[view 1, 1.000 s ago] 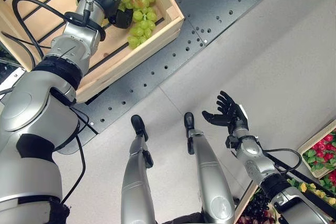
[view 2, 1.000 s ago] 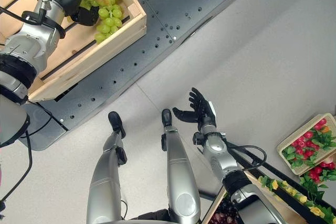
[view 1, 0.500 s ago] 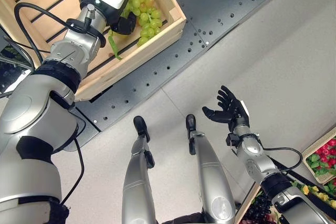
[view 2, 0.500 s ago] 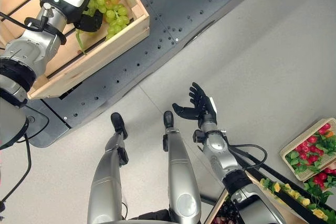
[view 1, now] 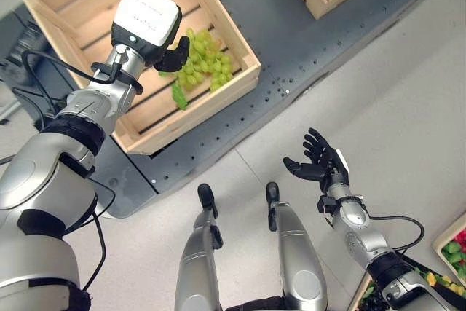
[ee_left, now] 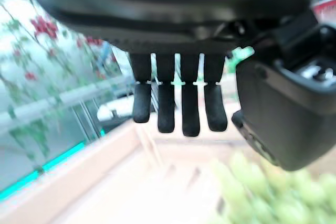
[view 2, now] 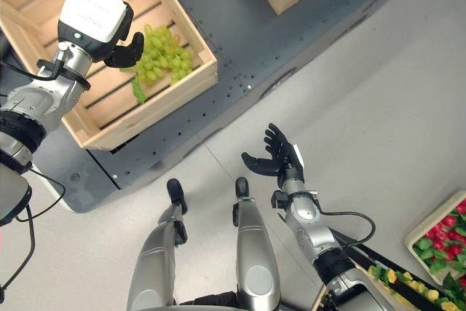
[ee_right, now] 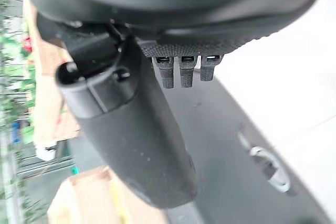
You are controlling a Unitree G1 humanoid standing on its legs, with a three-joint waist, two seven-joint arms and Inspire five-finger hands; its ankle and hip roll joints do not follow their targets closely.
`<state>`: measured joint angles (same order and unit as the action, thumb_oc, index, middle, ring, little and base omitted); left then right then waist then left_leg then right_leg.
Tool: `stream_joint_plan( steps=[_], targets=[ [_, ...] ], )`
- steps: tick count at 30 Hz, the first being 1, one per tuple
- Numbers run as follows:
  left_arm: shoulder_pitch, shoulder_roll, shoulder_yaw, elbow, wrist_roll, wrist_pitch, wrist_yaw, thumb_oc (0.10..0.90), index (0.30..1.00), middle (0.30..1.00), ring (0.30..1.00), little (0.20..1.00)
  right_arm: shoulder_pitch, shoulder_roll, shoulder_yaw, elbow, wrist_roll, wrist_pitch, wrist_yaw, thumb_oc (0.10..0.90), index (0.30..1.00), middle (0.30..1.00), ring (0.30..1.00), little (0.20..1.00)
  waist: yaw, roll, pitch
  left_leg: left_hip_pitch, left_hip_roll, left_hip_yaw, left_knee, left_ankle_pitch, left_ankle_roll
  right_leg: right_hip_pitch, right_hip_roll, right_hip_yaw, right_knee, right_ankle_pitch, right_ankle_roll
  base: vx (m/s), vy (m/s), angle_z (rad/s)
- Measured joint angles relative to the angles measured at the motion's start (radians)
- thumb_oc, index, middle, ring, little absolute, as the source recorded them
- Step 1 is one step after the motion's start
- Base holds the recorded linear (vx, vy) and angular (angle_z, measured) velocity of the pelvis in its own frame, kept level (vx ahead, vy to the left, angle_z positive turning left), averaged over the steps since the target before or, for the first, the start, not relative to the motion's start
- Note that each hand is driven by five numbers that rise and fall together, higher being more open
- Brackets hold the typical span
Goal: Pick up the fruits from the basket on one side to the basket on the other side
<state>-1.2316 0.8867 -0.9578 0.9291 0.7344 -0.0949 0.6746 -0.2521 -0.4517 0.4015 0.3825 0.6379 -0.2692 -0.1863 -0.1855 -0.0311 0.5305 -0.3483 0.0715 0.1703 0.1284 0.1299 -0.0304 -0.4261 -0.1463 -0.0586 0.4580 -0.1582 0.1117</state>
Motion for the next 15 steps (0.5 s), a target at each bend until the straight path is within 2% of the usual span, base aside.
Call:
stream_joint_plan(
  steps=[5,8,11,13,15],
  targets=[
    [0.109,0.074,0.037,-0.108,0.024,-0.009,0.02,0.4,0.3,0.3,0.3,0.3,0.033,-0.012,-0.019,-0.065,0.007,-0.002,0.016,0.8,0.9,0.9,0.9,0.9,0.0,0.024,-0.004,0.111,-0.001,0.002,-0.051,0.007,0.004,0.111,-0.002,-0.013,-0.052,0.0,0.003,0.1,0.049,0.01],
    [0.165,0.118,0.061,-0.173,0.038,-0.011,0.025,0.4,0.3,0.3,0.3,0.3,0.035,-0.015,-0.047,-0.081,0.007,-0.001,0.037,0.8,0.9,0.9,0.9,0.9,0.014,0.055,-0.004,0.159,-0.004,0.001,-0.076,0.008,0.006,0.162,-0.007,-0.022,-0.077,0.0,0.007,0.15,0.08,0.02],
    [0.268,0.163,0.132,-0.281,0.038,-0.013,0.027,0.4,0.3,0.3,0.3,0.3,0.071,-0.053,-0.053,-0.127,0.006,0.002,0.081,0.8,0.9,0.9,0.9,0.9,0.018,0.092,-0.016,0.235,-0.004,0.0,-0.115,0.008,0.006,0.246,-0.01,-0.04,-0.125,0.001,0.011,0.14,0.039,0.05],
    [0.292,0.17,0.179,-0.307,0.04,-0.023,0.027,0.4,0.3,0.3,0.3,0.3,0.083,-0.068,-0.082,-0.157,0.005,0.005,0.112,0.8,0.9,0.9,0.9,0.9,0.035,0.123,-0.03,0.265,-0.006,0.0,-0.134,0.008,0.006,0.278,-0.011,-0.048,-0.146,0.002,0.015,0.19,0.017,0.04],
    [0.305,0.17,0.205,-0.318,0.041,-0.023,0.027,0.4,0.3,0.3,0.3,0.3,0.083,-0.073,-0.089,-0.158,0.002,0.005,0.122,0.8,0.9,0.9,0.9,0.9,0.04,0.141,-0.045,0.28,-0.005,-0.002,-0.142,0.008,0.006,0.302,-0.01,-0.059,-0.161,0.003,0.017,0.17,0.003,0.08]
  ],
)
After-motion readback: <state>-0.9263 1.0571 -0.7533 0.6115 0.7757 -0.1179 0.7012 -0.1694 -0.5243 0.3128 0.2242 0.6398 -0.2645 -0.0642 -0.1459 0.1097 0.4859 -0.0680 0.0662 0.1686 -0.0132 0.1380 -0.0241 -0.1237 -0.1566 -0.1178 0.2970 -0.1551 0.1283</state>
